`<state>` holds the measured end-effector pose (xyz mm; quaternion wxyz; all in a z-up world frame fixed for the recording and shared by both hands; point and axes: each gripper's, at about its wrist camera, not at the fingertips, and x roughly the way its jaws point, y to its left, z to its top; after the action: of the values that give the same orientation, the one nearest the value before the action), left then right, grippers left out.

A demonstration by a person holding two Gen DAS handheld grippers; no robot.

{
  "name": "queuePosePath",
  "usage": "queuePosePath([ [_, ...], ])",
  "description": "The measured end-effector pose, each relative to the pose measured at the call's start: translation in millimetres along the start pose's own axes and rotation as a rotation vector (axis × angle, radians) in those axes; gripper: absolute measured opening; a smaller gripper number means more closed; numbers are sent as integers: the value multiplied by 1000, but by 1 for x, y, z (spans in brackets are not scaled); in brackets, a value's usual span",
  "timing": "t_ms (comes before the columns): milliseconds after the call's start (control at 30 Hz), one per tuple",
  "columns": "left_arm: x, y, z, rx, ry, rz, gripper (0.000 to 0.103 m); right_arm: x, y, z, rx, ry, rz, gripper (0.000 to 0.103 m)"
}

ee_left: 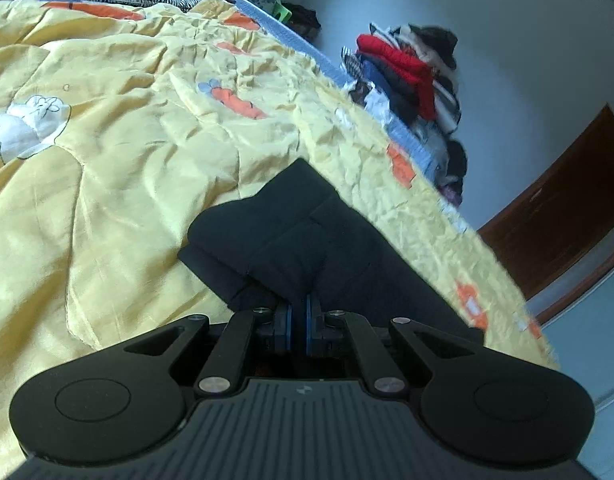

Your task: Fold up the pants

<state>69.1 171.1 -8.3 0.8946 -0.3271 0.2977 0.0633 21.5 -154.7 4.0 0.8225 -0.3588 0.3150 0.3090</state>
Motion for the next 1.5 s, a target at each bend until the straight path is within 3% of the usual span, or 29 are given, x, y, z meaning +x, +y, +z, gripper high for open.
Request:
queuePosePath([
  [367,-1,-4,-6,58,7,58,12,-1,3,-6,27,-5,5,6],
  [433,-1,-5,-6,52,12,70,21,1,2,-7,52,-13,2,6],
  [567,-17,-10,-4,42,5,98,25,-5,-5,-12,124,-35,17,7],
  [667,-35,-24,-6,125,-36,165,29,-22,-15,-21,190,-82,46,7],
  [733,-46,-36,-10,174,-67,170,33,-32,-26,-31,282,-116,44,7],
  [833,-52,-61,-20,266,-78,134,44,-31,-39,-53,404,-80,22,8],
  [900,-47,-83,-33,362,-62,88,51,-25,-41,-67,457,-30,52,8],
  [1000,-33,-115,-57,471,-8,33,53,-43,-40,-83,509,-102,40,8],
  [1100,-14,-144,-88,578,51,-27,55,-67,-64,-111,684,-191,-51,8],
  [1233,7,-168,-128,724,74,-16,56,-97,-114,-171,1022,-244,-252,13],
  [1300,13,-172,-143,780,67,3,59,-107,-139,-206,1187,-249,-334,32],
  [1400,12,-174,-162,869,6,37,66,-113,-171,-253,1414,-321,-343,64],
  [1500,10,-170,-174,915,-54,57,72,-105,-197,-291,1625,-403,-258,64],
])
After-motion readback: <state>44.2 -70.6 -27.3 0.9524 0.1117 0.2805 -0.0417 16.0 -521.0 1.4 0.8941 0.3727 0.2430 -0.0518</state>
